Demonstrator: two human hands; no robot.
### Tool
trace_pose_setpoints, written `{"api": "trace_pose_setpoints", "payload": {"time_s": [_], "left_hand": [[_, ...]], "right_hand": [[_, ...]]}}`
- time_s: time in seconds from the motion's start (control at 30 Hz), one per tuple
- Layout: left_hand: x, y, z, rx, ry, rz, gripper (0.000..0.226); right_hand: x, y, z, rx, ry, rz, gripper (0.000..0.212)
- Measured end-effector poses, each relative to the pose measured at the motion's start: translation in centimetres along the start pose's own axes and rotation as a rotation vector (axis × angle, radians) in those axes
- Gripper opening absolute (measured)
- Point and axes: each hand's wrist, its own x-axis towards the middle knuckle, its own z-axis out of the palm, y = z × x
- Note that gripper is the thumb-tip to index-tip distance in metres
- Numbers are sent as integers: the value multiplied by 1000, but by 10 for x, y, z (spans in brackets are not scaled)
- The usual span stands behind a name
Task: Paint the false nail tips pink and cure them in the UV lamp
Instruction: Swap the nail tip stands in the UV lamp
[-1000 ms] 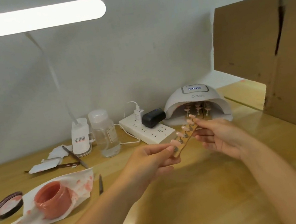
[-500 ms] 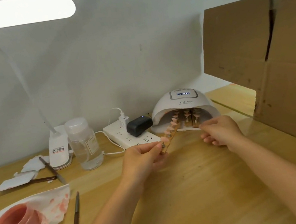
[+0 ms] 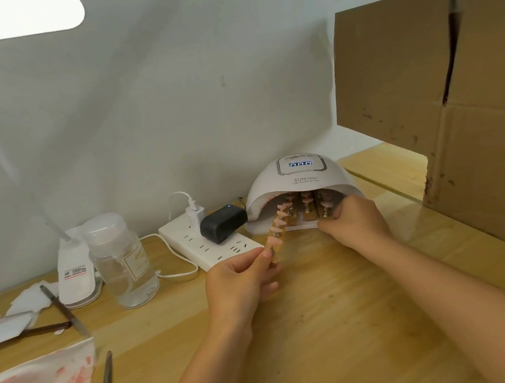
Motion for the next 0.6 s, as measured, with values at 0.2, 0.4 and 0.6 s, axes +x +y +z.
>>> {"api": "trace_pose_setpoints", "payload": {"time_s": [0.2,0.4,0.6], "left_hand": [[0,-2,0,-16,13,10,11],[0,-2,2,-32,30,26,12],[1,-1,2,-50,32,37,7]], "right_hand": [[-36,9,-23,-45,-130,-22,43],[-74,14,-38,-149,-348,-15,26],[-82,11,-43,-67,-586,-119,28]]}}
